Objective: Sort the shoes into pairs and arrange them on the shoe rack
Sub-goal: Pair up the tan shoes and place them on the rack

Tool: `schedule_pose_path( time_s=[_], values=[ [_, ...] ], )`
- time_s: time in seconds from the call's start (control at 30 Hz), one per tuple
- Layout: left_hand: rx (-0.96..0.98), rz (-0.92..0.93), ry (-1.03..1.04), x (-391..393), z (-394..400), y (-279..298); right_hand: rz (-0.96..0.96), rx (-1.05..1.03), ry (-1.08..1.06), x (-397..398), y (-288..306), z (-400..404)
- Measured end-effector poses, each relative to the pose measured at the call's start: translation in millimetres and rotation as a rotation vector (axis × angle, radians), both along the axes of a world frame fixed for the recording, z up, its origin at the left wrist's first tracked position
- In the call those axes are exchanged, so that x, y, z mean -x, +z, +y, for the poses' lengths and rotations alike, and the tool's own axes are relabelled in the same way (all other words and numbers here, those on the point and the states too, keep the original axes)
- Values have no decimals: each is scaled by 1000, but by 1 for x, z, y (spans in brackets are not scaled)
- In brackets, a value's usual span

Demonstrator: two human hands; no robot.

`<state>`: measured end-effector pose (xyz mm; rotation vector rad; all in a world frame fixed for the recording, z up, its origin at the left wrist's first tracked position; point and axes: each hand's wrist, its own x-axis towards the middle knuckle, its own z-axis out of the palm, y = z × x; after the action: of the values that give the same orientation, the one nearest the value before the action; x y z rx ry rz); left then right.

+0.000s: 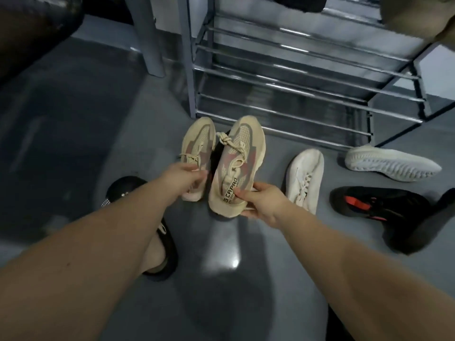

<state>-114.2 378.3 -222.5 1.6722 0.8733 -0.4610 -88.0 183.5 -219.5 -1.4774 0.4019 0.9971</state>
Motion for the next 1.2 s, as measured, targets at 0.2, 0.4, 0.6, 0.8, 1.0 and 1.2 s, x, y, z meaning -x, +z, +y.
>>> schedule_pose_path(
  time_s=[0.2,0.4,0.6,0.8,1.0,1.2],
  values=[
    [-26,192,34,8,21,-70,29,70,-55,-17,-53,9],
    [101,224,375,-2,5,-90,51,104,-14,-25,-72,4],
    [298,167,606,1,11,-87,65,64,-40,-21,-59,-4],
    [410,110,594,7,9,-49,18,64,-28,-9,-29,-23],
    [353,107,457,42,0,4,-67,60,-28,11,14,-54],
    [402,87,207,60,-20,67,-169,58,-50,41,67,-80]
  ],
)
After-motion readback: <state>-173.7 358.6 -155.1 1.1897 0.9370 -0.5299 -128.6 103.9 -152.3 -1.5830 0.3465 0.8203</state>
